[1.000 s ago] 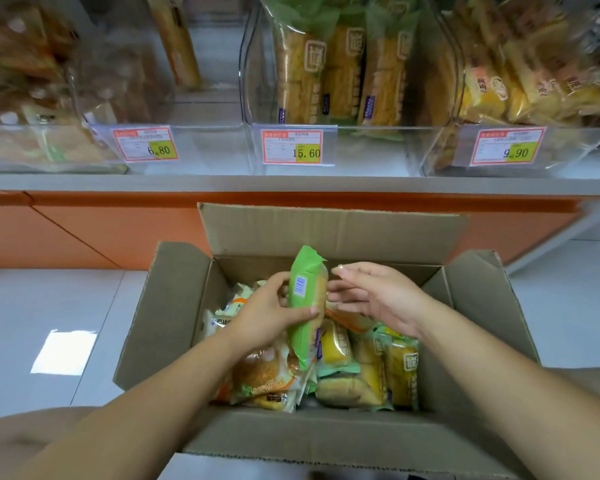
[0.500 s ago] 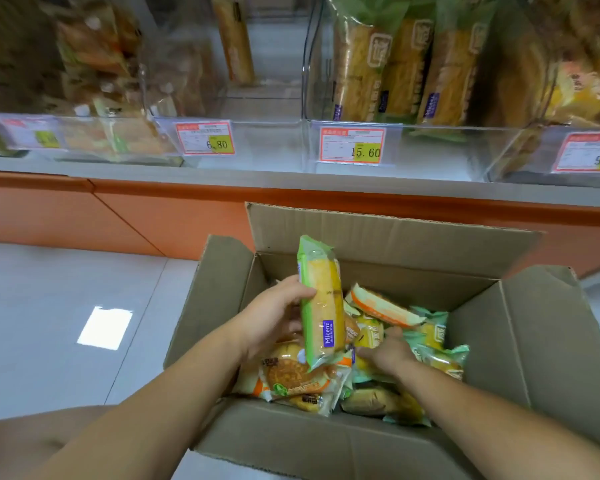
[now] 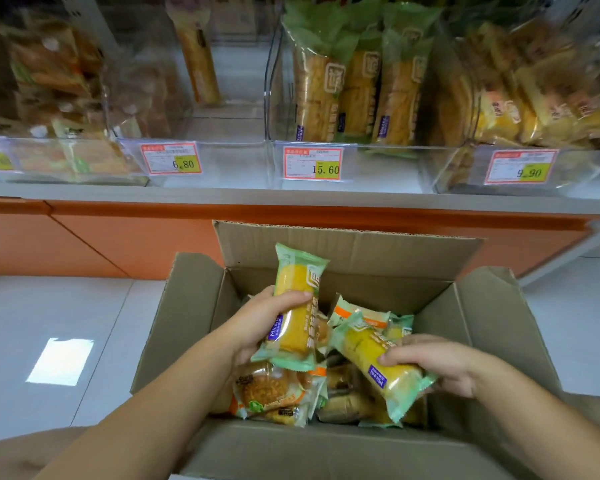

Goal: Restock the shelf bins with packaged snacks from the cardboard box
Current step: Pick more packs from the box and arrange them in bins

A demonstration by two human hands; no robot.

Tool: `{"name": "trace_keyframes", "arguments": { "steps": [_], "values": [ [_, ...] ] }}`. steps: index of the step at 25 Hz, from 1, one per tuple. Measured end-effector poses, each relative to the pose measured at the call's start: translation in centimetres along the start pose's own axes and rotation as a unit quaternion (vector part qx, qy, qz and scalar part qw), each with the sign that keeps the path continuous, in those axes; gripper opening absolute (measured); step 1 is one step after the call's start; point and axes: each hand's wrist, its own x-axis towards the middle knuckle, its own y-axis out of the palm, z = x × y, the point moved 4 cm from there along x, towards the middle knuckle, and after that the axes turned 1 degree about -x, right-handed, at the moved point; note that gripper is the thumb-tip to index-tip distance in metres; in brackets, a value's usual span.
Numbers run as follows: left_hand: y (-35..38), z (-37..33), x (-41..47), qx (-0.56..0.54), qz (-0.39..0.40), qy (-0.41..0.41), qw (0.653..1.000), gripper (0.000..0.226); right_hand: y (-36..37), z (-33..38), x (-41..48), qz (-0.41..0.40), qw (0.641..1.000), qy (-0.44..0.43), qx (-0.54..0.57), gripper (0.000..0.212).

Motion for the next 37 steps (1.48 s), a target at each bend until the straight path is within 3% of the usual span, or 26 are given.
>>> {"name": "trace_keyframes", "arguments": {
  "steps": [3, 6, 12, 16, 20, 24, 27, 29, 31, 34, 37],
  "values": [
    [1.0, -0.1, -0.1, -0.029, 0.002, 0.012, 1.000, 0.063, -0.7, 0.1, -1.8, -0.039, 0.995, -0.087, 0.026, 0.078],
    [2.2, -0.2, -0.5, -0.071, 0.018, 0.012, 0.997, 0.067, -0.5, 0.8, -2.5, -0.030, 0.988, -0.134, 0.066, 0.101],
    [3.9, -1.1, -1.3, -0.167, 0.083, 0.011, 0.982, 0.087, 1.1, 3.4, -3.8, -0.019, 0.976, -0.193, 0.096, 0.070],
    [4.0, -3.1, -1.9, -0.160, 0.090, 0.035, 0.982, 0.090, 2.3, 4.8, -4.4, -0.004, 0.964, -0.223, 0.143, 0.073],
    [3.9, -7.7, -3.9, -0.101, 0.100, 0.100, 0.985, 0.082, 2.2, 8.0, -6.7, -0.060, 0.946, -0.301, 0.104, 0.084],
    [3.2, -16.2, -7.4, -0.009, 0.064, 0.210, 0.976, 0.063, -0.1, 15.8, -11.7, -0.123, 0.892, -0.427, 0.084, 0.062],
    [2.1, -20.9, -8.6, 0.008, 0.003, 0.308, 0.951, 0.050, -4.1, 23.0, -13.6, -0.208, 0.838, -0.494, 0.100, 0.064],
    [1.2, -22.5, -8.3, 0.009, -0.036, 0.346, 0.937, 0.049, -6.4, 27.0, -13.1, -0.274, 0.824, -0.493, 0.052, 0.067],
    [0.5, -23.2, -7.4, 0.018, -0.061, 0.351, 0.934, 0.051, -7.9, 29.3, -11.4, -0.329, 0.840, -0.432, -0.020, 0.062],
    [0.0, -23.7, -6.1, 0.037, -0.072, 0.337, 0.938, 0.051, -8.6, 30.4, -7.5, -0.345, 0.872, -0.333, -0.095, 0.059],
    [-0.4, -23.7, -5.5, 0.050, -0.072, 0.329, 0.940, 0.050, -8.7, 31.4, -4.4, -0.366, 0.868, -0.315, -0.119, 0.077]
  ]
}}
